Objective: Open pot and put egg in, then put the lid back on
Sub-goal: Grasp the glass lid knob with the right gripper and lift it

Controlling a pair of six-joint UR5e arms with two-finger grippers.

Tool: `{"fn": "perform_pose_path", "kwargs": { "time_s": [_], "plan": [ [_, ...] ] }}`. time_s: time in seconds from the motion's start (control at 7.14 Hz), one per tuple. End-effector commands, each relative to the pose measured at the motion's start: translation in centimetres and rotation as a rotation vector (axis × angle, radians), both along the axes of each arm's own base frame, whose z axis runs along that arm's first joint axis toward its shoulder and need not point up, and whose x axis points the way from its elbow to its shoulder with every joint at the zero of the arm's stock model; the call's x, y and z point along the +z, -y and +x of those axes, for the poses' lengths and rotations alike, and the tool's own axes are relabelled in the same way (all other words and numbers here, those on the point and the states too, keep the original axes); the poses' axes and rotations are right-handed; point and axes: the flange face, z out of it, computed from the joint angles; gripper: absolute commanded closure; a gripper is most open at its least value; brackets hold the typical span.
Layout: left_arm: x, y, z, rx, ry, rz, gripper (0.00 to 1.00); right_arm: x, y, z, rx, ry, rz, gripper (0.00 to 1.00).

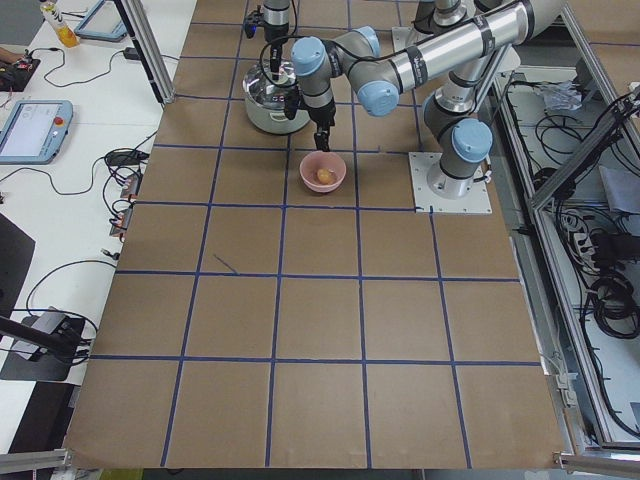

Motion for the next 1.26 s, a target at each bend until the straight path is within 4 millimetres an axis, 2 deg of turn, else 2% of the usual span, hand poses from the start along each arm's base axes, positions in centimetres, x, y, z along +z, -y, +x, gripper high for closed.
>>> {"fn": "perform_pose_path", "kwargs": {
  "time_s": [0.0,0.14,0.28,0.42,0.56,0.7,0.98,1.12],
  "plan": [
    [-4.5,-1.3,-0.5,-0.010,0.032,-0.085,0.03,0.2,0.2,-0.3,0.013,-0.028,-0.027,0.46],
    [-6.6,-2.5,-0.9,-0.042,0.036,-0.106,0.03,0.1,0.2,-0.4,0.014,-0.033,-0.025,0.50],
    [-7.6,-2.7,-0.6,-0.114,0.051,-0.152,0.03,0.2,0.2,-0.4,0.019,-0.029,-0.027,0.66],
    [-8.0,-2.6,-0.4,-0.124,0.052,-0.158,0.02,1.3,0.0,-0.4,0.021,-0.018,-0.037,0.67],
    [-8.7,-2.5,-0.3,-0.174,0.044,-0.147,0.02,3.8,-0.6,-1.8,0.014,-0.020,-0.050,0.67],
    [-9.2,-2.5,0.1,-0.212,0.043,-0.136,0.02,8.3,-1.6,-5.9,-0.012,-0.016,-0.013,0.67],
    [-9.7,-2.7,-0.1,-0.214,0.037,-0.125,0.03,12.7,-1.1,-15.7,-0.040,0.046,0.068,0.67],
    [-9.6,-2.5,0.0,-0.213,0.038,-0.137,0.03,14.1,-1.0,-20.8,-0.062,0.076,0.107,0.67]
  ]
}}
